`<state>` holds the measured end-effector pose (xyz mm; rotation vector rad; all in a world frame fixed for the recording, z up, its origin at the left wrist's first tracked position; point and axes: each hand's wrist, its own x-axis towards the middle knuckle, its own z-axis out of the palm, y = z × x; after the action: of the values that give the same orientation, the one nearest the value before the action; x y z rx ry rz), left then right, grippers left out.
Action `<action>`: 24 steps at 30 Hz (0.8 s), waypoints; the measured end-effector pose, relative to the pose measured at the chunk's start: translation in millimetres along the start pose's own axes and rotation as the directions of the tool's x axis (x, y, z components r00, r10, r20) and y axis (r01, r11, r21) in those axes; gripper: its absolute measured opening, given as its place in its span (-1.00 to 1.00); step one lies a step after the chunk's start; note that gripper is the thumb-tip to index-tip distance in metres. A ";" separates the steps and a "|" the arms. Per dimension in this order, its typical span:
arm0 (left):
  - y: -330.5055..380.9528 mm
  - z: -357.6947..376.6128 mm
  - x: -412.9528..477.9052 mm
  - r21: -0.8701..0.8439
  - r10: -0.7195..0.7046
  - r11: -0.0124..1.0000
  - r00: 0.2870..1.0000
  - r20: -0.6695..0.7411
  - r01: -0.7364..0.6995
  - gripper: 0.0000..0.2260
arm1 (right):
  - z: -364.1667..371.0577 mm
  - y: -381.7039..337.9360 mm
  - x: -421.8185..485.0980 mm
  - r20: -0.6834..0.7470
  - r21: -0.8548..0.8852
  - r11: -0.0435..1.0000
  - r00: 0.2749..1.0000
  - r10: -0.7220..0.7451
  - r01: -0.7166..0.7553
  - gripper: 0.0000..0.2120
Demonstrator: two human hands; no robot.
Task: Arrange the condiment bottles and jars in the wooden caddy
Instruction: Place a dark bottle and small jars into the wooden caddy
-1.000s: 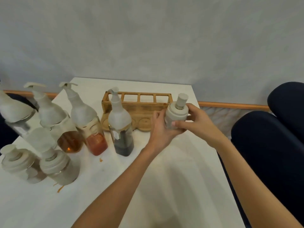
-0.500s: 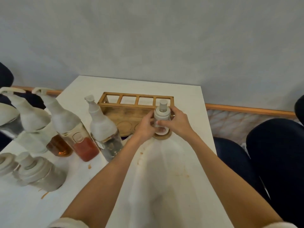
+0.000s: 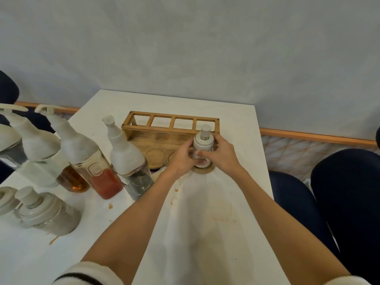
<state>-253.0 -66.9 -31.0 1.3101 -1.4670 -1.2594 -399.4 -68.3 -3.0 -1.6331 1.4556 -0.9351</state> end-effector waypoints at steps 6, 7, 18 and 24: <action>1.4 -0.9 -3.2 -0.030 -0.011 0.999 1.000 0.011 0.011 -0.30 | 3.5 0.3 1.1 0.011 -0.022 1.000 1.000 -0.015 0.015 -0.37; 1.5 -1.1 -3.1 -0.024 -0.018 1.000 1.000 0.011 0.019 -0.30 | 3.5 -0.4 1.4 0.014 -0.026 1.000 1.000 -0.015 0.016 -0.37; 1.1 -2.8 -1.0 0.068 -0.097 0.993 0.994 0.057 0.093 -0.24 | 2.2 -5.1 -1.8 0.012 -0.098 0.995 1.000 -0.012 0.013 -0.43; -5.3 -3.7 1.7 0.093 -0.077 0.993 0.994 0.080 0.070 -0.25 | 3.1 -5.2 -9.0 0.001 -0.086 0.996 1.000 0.026 -0.026 -0.42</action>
<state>-248.6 -69.1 -35.6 1.3972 -1.5624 -1.3230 -395.1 -58.7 -0.1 -1.6726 1.5312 -0.8670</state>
